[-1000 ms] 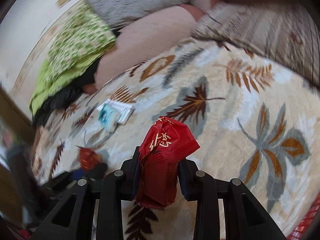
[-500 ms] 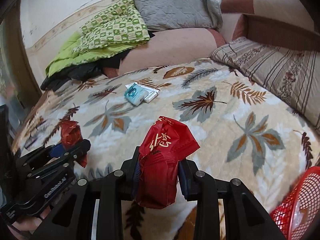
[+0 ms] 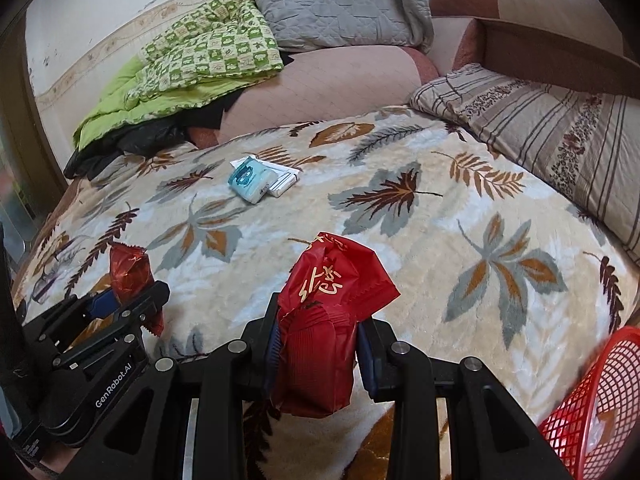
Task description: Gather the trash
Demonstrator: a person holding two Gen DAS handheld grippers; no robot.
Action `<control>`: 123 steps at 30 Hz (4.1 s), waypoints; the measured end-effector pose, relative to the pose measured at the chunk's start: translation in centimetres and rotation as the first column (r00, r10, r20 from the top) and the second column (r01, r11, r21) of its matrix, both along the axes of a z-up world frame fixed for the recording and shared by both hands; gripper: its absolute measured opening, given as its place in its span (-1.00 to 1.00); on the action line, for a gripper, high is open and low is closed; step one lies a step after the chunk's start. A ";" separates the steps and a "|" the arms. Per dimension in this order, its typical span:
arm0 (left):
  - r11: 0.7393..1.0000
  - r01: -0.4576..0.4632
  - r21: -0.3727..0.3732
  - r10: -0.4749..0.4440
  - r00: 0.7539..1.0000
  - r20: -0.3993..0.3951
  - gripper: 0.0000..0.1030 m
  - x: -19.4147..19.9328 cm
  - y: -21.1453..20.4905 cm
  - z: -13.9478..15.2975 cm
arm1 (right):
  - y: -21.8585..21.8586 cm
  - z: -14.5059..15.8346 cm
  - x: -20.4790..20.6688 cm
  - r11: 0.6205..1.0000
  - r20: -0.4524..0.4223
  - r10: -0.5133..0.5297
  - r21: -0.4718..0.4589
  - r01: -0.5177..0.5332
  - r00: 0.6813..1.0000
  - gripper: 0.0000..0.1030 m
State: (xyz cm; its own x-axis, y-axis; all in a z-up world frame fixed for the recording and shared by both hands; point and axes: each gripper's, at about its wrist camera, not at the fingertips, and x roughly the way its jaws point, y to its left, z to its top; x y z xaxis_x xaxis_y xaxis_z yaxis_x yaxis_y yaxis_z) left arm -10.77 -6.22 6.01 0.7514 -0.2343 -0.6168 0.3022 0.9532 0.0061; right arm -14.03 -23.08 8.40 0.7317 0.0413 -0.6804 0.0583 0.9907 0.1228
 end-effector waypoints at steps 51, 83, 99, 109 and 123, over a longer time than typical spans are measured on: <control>0.998 0.022 -0.054 -0.024 0.999 -0.035 -0.41 0.4 -0.3 0.1 | -3.0 1.0 -2.7 0.993 0.004 -0.122 0.010 0.122 0.993 -0.32; 0.998 0.022 -0.053 -0.024 0.999 -0.036 -0.42 0.3 -0.1 0.0 | -2.0 0.7 -2.2 0.995 -0.004 -0.096 -0.013 0.096 0.995 -0.32; 0.998 0.030 -0.055 -0.032 0.999 -0.036 -0.42 0.0 -0.9 0.1 | -2.0 0.7 -2.2 0.995 -0.004 -0.096 -0.012 0.096 0.995 -0.32; 0.997 0.046 -0.057 -0.048 0.998 -0.032 -0.41 -0.2 -1.2 0.1 | -2.3 0.8 -2.2 0.995 -0.001 -0.101 -0.007 0.101 0.995 -0.32; 0.997 0.060 -0.054 -0.061 0.998 -0.025 -0.42 -0.5 -1.6 0.2 | -2.8 1.3 -2.8 0.993 0.015 -0.120 0.015 0.120 0.993 -0.32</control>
State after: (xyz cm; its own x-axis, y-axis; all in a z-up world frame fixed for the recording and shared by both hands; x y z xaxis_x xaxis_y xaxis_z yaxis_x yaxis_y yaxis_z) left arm -11.27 -7.86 6.18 0.7181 -0.3118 -0.6222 0.3589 0.9319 -0.0528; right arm -16.84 -25.88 9.69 0.7427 -0.0376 -0.6685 0.1744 0.9748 0.1388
